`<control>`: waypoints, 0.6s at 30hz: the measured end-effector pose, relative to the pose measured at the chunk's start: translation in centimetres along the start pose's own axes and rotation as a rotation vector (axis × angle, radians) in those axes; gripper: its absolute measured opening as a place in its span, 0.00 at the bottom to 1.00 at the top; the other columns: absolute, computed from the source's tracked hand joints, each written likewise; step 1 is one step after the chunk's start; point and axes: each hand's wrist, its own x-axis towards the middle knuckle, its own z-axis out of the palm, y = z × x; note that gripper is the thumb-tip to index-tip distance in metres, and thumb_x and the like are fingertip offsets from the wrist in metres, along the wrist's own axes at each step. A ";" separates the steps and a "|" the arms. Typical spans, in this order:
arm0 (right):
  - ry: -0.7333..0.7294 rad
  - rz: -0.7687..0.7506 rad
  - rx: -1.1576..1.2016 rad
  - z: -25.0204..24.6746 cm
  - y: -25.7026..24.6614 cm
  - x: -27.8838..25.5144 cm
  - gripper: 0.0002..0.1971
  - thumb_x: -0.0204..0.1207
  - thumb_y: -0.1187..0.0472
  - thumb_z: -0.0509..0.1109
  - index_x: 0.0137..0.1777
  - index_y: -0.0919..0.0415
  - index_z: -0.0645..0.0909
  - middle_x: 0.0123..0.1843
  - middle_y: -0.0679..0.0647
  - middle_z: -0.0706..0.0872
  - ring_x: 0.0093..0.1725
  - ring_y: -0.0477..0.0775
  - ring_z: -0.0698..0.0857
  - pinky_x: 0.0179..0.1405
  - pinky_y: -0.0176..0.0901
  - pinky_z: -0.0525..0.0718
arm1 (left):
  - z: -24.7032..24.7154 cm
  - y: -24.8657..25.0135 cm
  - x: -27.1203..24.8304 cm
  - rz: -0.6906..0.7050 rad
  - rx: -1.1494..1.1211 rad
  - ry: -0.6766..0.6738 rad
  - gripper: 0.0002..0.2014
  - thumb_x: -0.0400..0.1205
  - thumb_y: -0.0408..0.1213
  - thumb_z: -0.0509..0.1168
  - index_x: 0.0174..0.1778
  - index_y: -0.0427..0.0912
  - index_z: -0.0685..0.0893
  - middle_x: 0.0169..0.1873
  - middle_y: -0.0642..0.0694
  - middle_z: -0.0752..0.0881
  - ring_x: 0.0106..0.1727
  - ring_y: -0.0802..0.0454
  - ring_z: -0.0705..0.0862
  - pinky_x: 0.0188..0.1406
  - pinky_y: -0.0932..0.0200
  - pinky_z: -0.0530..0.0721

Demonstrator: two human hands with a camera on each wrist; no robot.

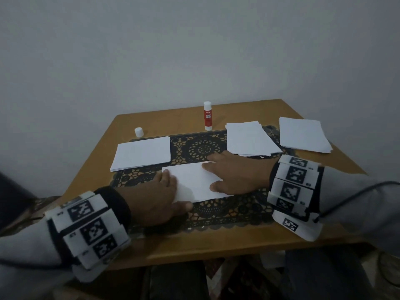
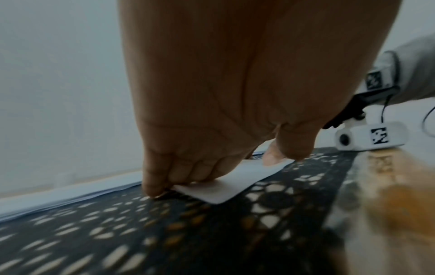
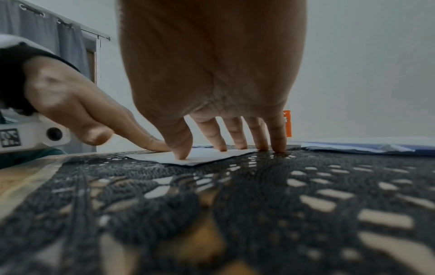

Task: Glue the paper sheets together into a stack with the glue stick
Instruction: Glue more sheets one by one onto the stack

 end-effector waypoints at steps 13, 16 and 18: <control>0.164 0.098 0.092 0.1 0.4 0.7 0.29 0.75 0.38 0.69 0.68 0.57 0.73 0.65 0.57 0.73 0.64 0.57 0.71 0.58 0.51 0.76 | -3.2 -0.4 4.2 0.046 -0.045 0.304 0.41 0.71 0.63 0.71 0.76 0.50 0.65 0.70 0.45 0.69 0.69 0.47 0.69 0.68 0.49 0.74; 0.166 0.099 0.100 -0.1 0.4 0.5 0.31 0.75 0.38 0.69 0.70 0.57 0.72 0.66 0.57 0.73 0.65 0.57 0.71 0.59 0.50 0.75 | -3.6 -1.0 4.7 0.002 -0.077 0.277 0.40 0.67 0.64 0.73 0.70 0.50 0.68 0.65 0.46 0.72 0.62 0.49 0.72 0.59 0.53 0.76; 0.170 0.098 0.104 -0.1 0.3 0.5 0.31 0.75 0.38 0.70 0.71 0.58 0.72 0.66 0.57 0.73 0.65 0.57 0.71 0.58 0.49 0.75 | -3.6 -1.2 4.9 0.002 -0.111 0.277 0.39 0.65 0.64 0.74 0.67 0.51 0.68 0.62 0.48 0.73 0.57 0.51 0.71 0.56 0.54 0.75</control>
